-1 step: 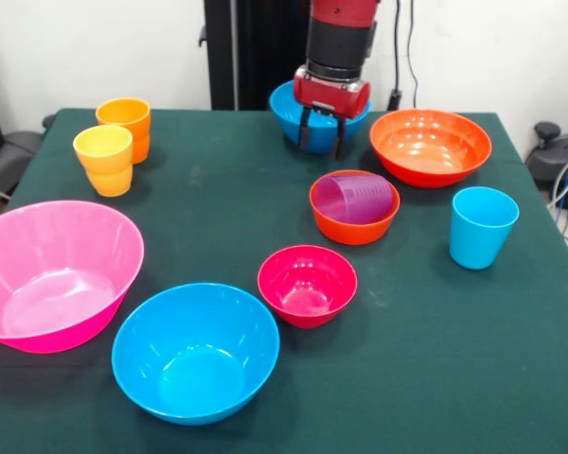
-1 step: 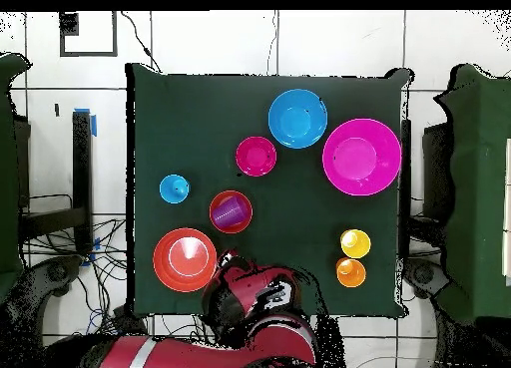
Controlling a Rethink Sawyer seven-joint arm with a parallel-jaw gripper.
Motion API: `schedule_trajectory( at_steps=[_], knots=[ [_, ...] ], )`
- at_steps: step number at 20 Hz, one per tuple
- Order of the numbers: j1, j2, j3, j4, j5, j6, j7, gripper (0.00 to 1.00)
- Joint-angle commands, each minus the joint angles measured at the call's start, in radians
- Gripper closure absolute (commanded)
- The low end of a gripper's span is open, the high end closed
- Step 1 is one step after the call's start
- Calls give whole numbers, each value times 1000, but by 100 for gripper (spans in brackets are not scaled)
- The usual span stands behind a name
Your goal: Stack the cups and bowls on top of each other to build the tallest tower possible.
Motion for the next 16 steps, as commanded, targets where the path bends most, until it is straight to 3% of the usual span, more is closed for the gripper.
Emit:
schedule_trajectory(
  at_steps=[1, 5, 10, 16],
  knots=[
    [0, -68, 117, -56, 59, 41, 62, 0],
    [13, -207, 139, -22, 74, 129, 47, 0],
    [15, -251, 162, -67, 76, 204, -4, 0],
    [-54, -343, 242, -68, 72, 312, -62, 0]
  ],
)
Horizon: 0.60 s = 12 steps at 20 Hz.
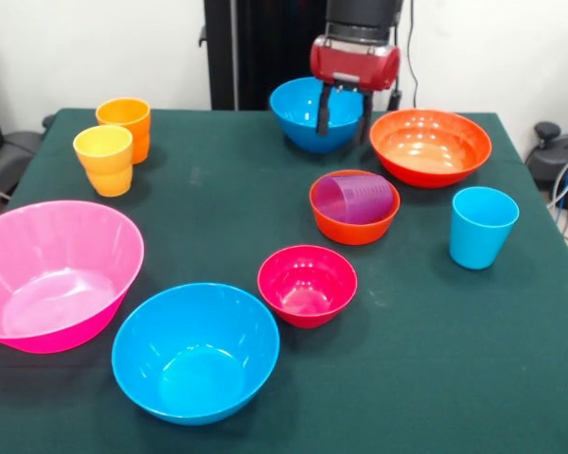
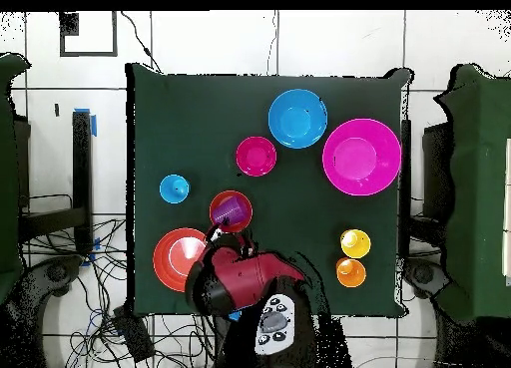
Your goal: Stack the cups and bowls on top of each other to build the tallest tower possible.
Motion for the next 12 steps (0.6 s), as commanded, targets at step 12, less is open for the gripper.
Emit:
schedule_trajectory(
  at_steps=[12],
  knots=[
    [21, 126, 105, -192, 8, 70, 7, 0]
  ],
)
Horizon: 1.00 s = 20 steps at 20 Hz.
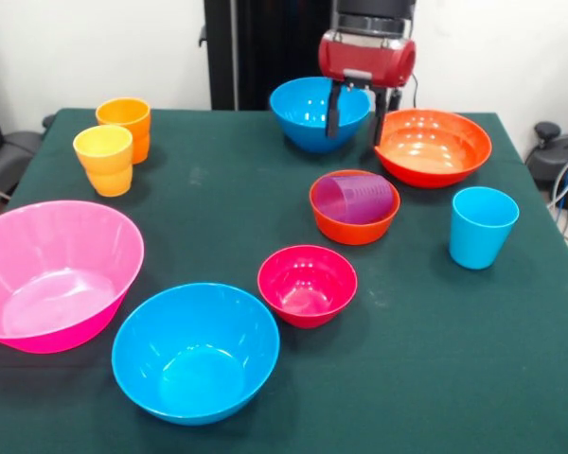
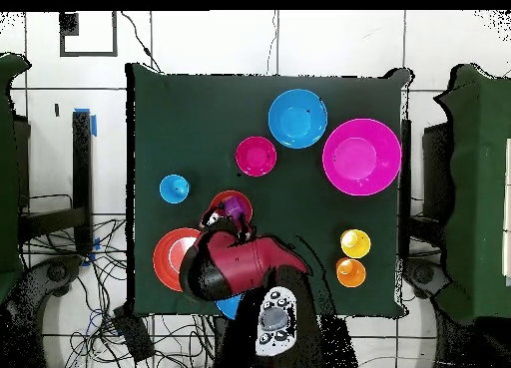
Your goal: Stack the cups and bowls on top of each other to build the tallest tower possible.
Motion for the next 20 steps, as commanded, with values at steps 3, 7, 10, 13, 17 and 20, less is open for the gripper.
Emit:
schedule_trajectory(
  at_steps=[3, 7, 10, 13, 17, 20],
  knots=[
    [71, 202, 12, -166, 12, -21, 27, 0],
    [93, 249, -13, -204, 24, -52, 44, 0],
    [107, 271, -28, -222, 30, -65, 50, 0],
    [110, 274, -33, -225, 31, -70, 50, 0],
    [103, 267, -35, -236, 18, -59, 29, 0],
    [91, 253, -29, -247, 2, -28, 2, 0]
  ],
)
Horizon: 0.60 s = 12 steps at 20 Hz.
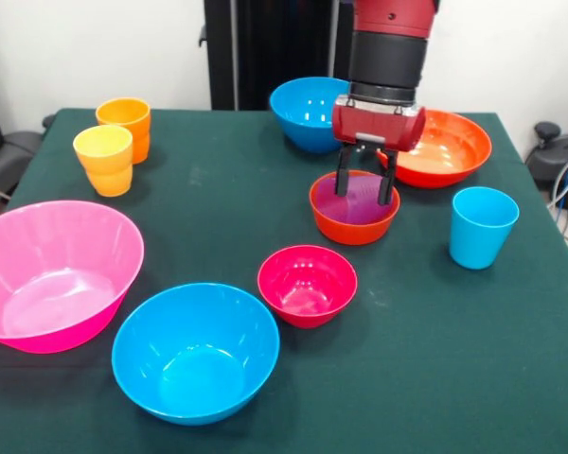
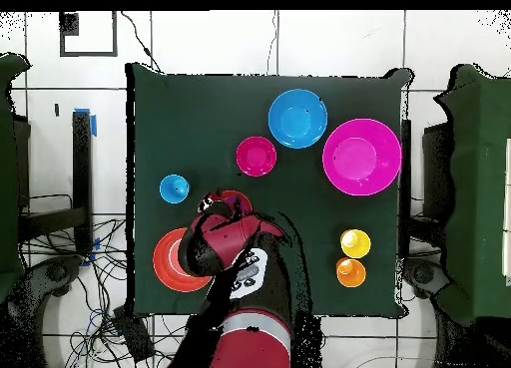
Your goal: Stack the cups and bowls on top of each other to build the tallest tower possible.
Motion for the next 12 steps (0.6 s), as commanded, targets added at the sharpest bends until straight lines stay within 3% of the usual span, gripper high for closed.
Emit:
schedule_trajectory(
  at_steps=[1, 12],
  knots=[
    [-8, 43, 46, -78, -2, 45, -5, 0],
    [-30, -25, 70, -41, -23, 141, -58, 0]
  ],
)
